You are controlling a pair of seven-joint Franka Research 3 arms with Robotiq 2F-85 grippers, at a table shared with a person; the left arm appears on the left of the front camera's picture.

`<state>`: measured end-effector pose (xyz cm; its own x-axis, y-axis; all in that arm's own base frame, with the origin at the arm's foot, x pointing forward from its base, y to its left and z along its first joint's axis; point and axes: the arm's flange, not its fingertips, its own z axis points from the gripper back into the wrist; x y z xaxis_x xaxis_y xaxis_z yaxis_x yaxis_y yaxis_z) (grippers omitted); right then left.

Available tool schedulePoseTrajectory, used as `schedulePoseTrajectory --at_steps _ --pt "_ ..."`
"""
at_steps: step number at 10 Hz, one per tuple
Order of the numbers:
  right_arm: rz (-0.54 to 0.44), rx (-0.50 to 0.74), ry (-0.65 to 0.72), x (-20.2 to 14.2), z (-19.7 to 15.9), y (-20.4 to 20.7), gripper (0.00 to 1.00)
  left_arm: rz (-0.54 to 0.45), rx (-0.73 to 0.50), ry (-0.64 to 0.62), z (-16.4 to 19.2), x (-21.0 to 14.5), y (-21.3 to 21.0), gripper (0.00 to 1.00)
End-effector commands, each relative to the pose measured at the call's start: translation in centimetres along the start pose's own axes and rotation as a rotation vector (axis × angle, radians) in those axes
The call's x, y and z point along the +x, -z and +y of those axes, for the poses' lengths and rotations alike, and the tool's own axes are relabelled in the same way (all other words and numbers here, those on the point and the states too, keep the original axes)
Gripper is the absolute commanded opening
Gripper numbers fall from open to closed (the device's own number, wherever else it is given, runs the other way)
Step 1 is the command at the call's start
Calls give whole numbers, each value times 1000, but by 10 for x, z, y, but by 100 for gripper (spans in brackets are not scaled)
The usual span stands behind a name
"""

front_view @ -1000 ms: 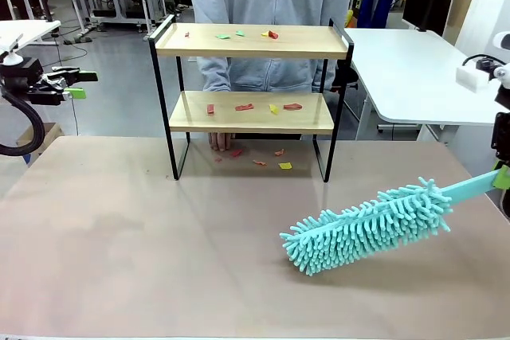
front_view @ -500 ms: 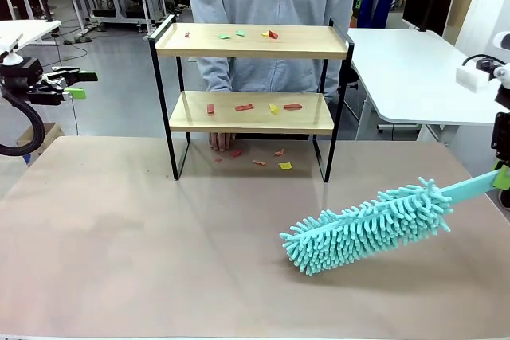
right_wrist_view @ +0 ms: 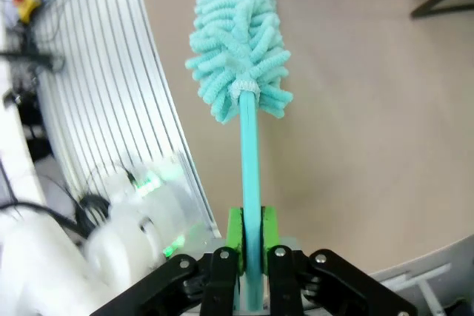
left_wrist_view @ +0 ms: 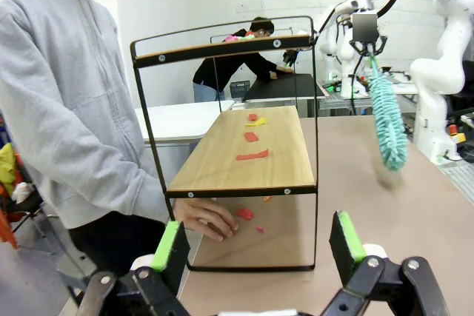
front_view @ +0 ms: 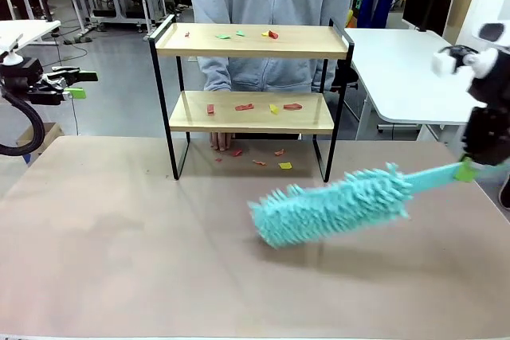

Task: Clean the shelf.
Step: Clean the specific section of the Shelf indicated by the human with the Duster.

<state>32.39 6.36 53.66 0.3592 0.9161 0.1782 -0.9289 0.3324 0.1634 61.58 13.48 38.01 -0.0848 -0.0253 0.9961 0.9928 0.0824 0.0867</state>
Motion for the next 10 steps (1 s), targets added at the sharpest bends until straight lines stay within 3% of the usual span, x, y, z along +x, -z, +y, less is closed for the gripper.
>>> schedulePoseTrajectory --at_steps 1,2,5,10 --pt "-110 -18 135 40 17 15 13 3 -3 12 -1 2 -1 100" --pt "-181 -3 272 61 22 25 13 3 -3 12 -1 2 -1 100" --pt "-234 -23 346 111 41 57 13 3 -3 12 -1 2 -1 100" --pt "-198 -11 331 98 38 44 13 3 -3 12 -1 2 -1 100"
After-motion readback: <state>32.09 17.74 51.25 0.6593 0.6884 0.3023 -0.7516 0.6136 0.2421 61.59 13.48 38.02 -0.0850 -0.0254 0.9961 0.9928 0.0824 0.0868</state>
